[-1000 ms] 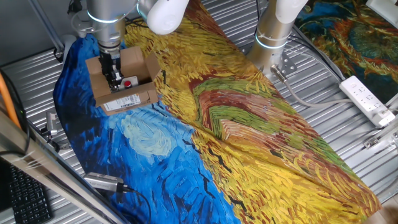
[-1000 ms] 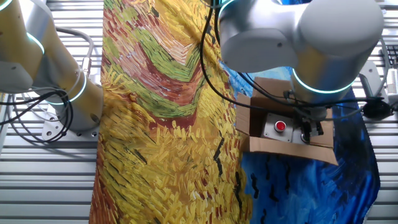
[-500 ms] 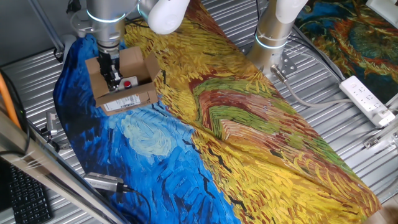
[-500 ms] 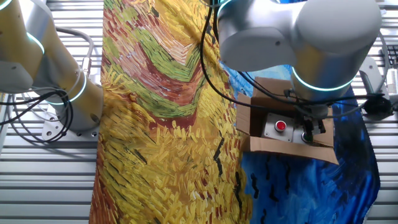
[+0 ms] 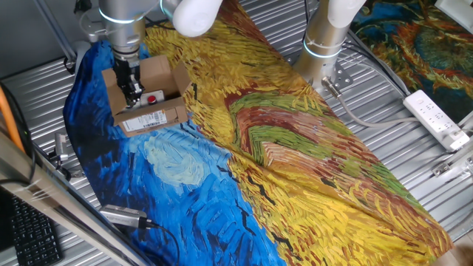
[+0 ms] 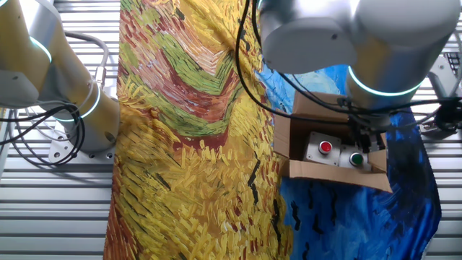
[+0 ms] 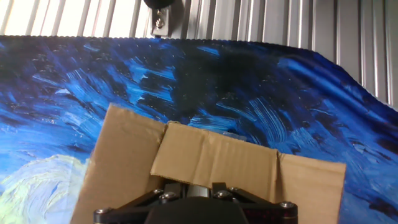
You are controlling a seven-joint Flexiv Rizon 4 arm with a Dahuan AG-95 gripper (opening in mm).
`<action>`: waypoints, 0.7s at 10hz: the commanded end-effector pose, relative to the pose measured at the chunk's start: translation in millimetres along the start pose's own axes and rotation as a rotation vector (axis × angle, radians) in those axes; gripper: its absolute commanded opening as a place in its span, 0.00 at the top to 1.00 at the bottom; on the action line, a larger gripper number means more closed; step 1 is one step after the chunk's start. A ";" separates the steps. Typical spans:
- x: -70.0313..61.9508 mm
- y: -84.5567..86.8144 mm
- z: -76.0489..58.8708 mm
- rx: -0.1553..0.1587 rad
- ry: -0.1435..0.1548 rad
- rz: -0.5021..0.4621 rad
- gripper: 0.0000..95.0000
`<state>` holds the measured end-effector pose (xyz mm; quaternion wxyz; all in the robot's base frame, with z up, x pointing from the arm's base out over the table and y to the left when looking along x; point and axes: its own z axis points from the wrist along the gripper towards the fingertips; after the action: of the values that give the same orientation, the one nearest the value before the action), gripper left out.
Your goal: Open a box
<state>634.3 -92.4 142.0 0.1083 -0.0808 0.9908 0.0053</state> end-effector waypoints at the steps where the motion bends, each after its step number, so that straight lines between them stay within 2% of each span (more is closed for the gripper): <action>1: -1.7 -0.3 1.2 -0.008 0.016 -0.012 0.80; 5: -1.6 -0.4 0.9 -0.014 0.044 -0.022 0.80; 7: -1.6 -0.4 0.9 -0.014 0.045 -0.018 0.80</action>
<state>636.9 -92.5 141.3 0.0857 -0.0901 0.9922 0.0101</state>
